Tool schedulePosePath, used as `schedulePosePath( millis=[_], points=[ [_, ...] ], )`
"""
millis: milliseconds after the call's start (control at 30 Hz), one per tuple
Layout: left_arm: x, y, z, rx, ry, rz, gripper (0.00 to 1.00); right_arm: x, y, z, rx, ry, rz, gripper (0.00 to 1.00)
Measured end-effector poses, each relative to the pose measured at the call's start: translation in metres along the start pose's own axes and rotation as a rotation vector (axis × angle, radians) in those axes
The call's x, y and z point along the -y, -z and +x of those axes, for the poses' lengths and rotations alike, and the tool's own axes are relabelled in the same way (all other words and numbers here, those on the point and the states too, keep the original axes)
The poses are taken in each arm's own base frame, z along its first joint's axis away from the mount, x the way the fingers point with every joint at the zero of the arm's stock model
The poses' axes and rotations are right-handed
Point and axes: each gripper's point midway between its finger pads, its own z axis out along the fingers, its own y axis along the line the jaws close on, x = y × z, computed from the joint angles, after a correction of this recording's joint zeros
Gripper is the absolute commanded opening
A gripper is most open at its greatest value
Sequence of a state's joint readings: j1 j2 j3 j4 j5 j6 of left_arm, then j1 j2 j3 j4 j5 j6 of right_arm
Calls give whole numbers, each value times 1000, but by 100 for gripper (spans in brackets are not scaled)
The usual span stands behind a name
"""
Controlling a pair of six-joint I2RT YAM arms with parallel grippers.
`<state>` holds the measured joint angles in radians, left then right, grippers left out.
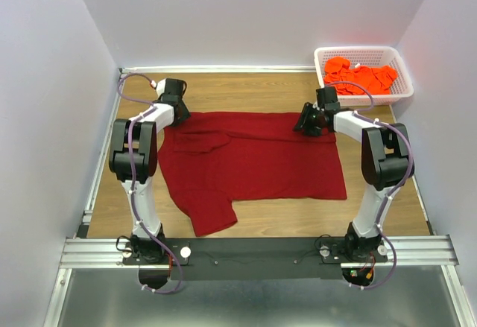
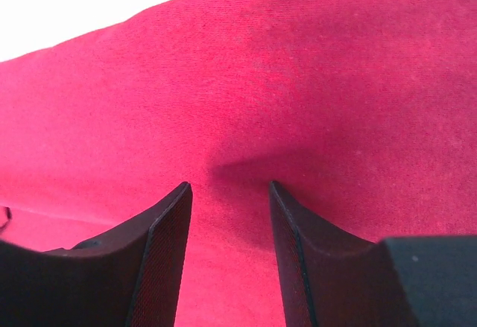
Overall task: Fold and stack the t-shirts
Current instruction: Fold the tshirt
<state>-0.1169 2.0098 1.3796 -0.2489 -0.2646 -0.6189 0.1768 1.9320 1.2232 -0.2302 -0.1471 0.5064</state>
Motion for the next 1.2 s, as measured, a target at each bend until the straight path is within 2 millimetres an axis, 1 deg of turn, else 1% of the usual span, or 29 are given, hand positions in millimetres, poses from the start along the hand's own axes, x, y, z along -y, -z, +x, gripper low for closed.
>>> schedulePosePath(
  millis=[67,167,300,433,500,567,667,733,767,800,867,900,967,1033,1067,1133,1167,1200],
  points=[
    [-12,-12,0,-12,24,-26,53,3,0,-2,11,-6,-1,53],
    [-20,-14,-8,-3,58,-27,53,11,1,-5,32,-20,1,53],
    [-25,-16,-13,-6,78,-20,53,22,5,-8,51,-38,9,53],
    [-27,-16,-10,-8,93,-7,54,32,11,-5,59,-51,20,54],
    [-29,-12,-2,-20,100,-1,56,35,15,-1,62,-51,27,54],
    [-31,-6,4,-29,107,12,60,41,21,5,63,-52,49,55],
    [-34,13,20,-63,101,22,70,52,32,16,49,-42,95,56],
    [-33,23,22,-64,93,27,74,58,38,19,42,-31,130,58],
    [-34,28,21,-62,89,30,78,62,42,21,36,-25,147,59],
    [-32,36,18,-49,86,38,81,65,47,22,31,-16,163,61],
    [-32,53,10,-21,85,48,87,66,54,21,27,-2,174,63],
    [-34,63,4,4,87,52,91,64,59,18,31,7,175,63],
    [-35,90,-11,68,87,71,91,56,70,6,56,33,160,63],
    [-37,114,-22,128,85,88,91,40,80,-5,83,63,116,63],
    [-38,125,-23,150,80,99,91,26,85,-10,99,83,82,62],
    [-33,145,-15,171,53,131,91,-6,90,-10,109,130,4,61],
    [-28,153,-5,173,33,157,91,-22,91,-7,108,152,-34,61],
    [-25,158,4,164,17,172,91,-44,90,2,98,181,-91,61]
  ],
)
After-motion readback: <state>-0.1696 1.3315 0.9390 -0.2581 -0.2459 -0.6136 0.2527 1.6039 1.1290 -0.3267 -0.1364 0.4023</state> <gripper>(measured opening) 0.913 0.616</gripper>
